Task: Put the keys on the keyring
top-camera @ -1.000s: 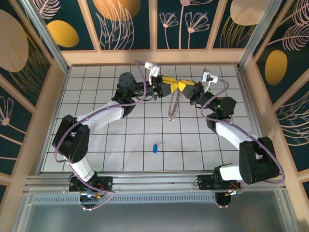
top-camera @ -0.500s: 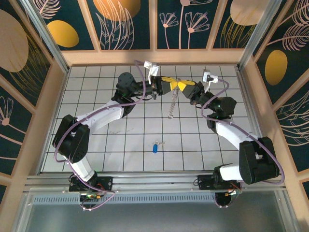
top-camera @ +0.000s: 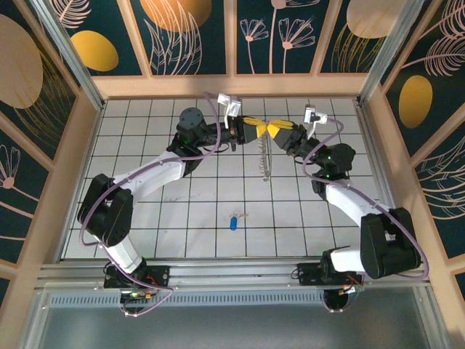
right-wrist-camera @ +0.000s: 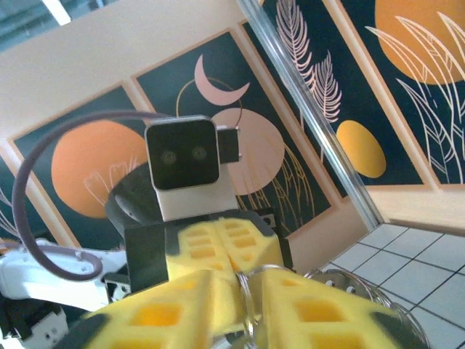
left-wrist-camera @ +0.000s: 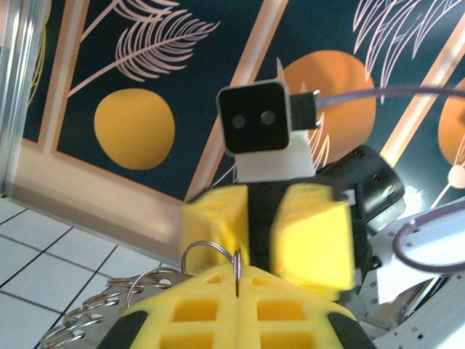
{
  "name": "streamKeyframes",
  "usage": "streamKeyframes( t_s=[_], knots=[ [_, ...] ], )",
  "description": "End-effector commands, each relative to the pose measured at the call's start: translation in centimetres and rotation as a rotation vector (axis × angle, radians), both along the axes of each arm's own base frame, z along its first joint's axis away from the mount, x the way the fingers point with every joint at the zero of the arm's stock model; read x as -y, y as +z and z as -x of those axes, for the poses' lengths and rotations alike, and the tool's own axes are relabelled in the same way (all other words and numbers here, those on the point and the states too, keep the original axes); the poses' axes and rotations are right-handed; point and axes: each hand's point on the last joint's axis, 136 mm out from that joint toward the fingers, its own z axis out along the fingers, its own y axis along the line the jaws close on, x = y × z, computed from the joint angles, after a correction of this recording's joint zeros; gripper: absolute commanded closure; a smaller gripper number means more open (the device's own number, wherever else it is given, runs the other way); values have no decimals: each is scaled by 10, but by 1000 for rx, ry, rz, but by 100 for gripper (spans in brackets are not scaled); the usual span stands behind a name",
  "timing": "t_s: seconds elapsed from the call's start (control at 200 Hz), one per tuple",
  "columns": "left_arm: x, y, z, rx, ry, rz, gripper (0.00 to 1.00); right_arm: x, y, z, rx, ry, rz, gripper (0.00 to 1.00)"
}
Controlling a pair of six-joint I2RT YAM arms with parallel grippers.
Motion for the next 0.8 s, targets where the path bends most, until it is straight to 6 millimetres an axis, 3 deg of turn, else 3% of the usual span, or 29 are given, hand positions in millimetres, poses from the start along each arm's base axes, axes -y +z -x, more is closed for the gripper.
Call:
streamKeyframes(
  t_s=[0.0,0.125,0.275,0.5,0.791],
  knots=[
    [-7,25,6,137,48,-14,100,18,24,6,68,-70,-21,61],
    [-14,28,6,231,105,-44,100,42,21,-5,1,-168,-32,56],
    [-24,33,11,365,163,-47,100,65,3,-12,-93,-259,-41,53],
    [-38,43,32,591,194,17,100,70,-28,-8,-179,-278,-29,53],
    [-40,43,38,631,190,32,100,69,-46,-1,-218,-268,-19,53]
  ],
)
